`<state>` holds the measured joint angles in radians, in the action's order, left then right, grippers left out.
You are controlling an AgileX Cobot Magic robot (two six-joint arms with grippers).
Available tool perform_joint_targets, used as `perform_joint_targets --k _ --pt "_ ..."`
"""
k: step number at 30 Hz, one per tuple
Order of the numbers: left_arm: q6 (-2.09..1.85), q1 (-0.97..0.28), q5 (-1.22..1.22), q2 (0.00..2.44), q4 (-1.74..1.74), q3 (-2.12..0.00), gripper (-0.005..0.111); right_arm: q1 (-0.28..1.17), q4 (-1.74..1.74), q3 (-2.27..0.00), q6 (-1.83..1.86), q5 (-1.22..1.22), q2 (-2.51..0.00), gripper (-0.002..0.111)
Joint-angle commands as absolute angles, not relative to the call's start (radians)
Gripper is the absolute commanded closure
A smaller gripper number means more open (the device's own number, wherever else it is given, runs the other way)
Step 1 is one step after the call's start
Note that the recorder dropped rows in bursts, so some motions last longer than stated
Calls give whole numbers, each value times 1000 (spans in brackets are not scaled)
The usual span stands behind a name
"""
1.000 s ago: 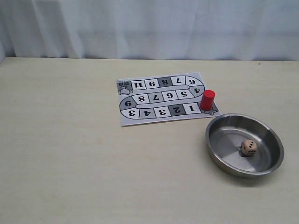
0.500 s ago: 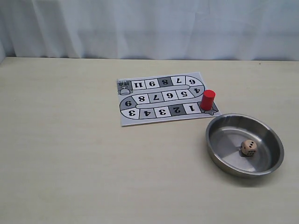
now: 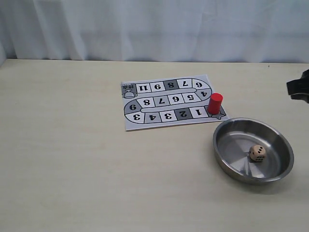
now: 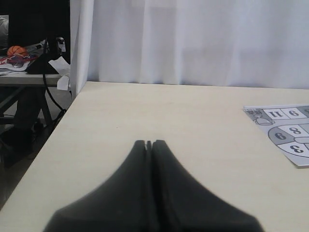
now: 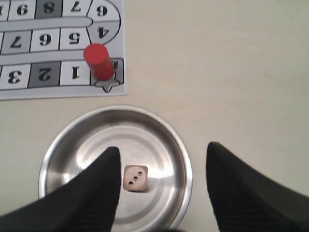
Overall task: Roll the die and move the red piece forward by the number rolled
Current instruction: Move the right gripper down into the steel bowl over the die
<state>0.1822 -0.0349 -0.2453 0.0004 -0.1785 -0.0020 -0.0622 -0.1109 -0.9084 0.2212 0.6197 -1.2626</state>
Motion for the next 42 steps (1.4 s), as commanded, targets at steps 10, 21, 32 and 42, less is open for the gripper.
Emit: perform_joint_targets --k 10,21,32,42 --pt "187 -35 -233 0 -171 0 107 58 -118 -930 179 660 -1516 49" --pt "187 -35 -233 0 -171 0 107 58 -115 -930 137 598 -1641 47" --pt "187 -35 -233 0 -171 0 107 58 -92 -930 -22 521 -1768 47" --pt "187 -35 -233 0 -171 0 107 58 -36 -930 -45 487 -1806 47"
